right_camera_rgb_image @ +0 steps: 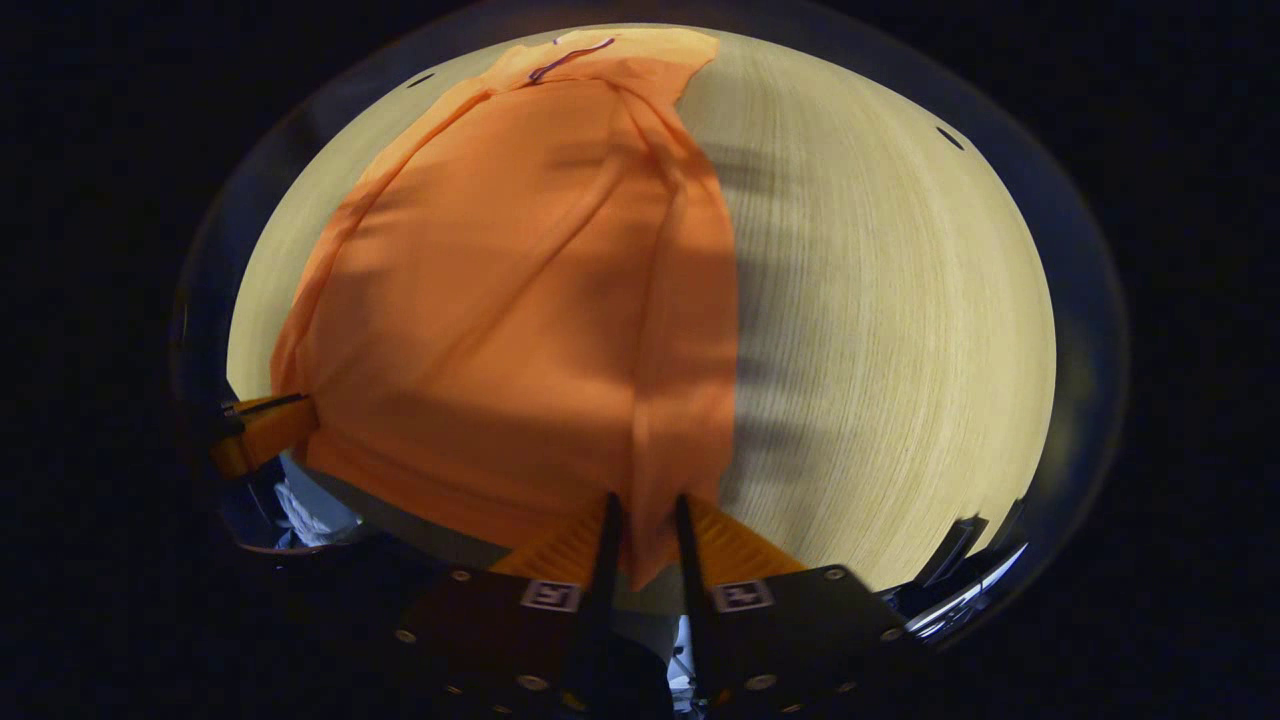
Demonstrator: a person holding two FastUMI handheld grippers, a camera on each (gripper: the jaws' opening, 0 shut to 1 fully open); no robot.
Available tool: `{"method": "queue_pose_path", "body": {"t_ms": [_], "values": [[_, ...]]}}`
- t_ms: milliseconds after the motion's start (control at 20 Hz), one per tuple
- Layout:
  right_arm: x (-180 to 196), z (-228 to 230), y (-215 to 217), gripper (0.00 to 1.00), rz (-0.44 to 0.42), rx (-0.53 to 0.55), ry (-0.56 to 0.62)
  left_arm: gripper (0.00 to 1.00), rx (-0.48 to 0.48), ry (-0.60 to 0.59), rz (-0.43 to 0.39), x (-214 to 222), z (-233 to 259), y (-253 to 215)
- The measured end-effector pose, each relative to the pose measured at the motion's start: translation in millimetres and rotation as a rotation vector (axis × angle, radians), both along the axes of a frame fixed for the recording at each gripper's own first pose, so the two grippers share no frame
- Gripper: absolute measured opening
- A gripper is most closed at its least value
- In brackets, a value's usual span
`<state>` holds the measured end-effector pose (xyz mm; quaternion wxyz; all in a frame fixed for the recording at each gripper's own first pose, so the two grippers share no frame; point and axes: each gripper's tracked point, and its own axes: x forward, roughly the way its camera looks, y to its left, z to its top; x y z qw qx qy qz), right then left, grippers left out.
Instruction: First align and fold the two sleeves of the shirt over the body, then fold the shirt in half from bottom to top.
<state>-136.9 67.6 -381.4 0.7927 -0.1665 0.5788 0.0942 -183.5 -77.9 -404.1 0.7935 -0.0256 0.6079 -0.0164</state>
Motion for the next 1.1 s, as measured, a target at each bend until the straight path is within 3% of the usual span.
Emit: {"method": "queue_pose_path", "body": {"t_ms": [50,200,450,500,1100], "values": [[-1,-1,-2,0.07,-0.014,0.031,0.005,0.01,-0.003,0.004,-0.031,-1,-1,-6],[-1,0,1,0.08,0.003,0.105,-0.014,0.01,-0.009,0.004,-0.093,1,-4,-7],[-6,-1,1,0.07,-0.044,0.176,-0.014,0.01,-0.026,0.004,-0.062,-3,0,4],[-9,8,5,0.0,-0.043,0.189,-0.014,0.01,-0.031,0.0,-0.06,-4,1,5],[-3,44,27,0.0,0.008,0.263,-0.103,0.01,-0.11,-0.101,-0.058,8,39,-2]]}}
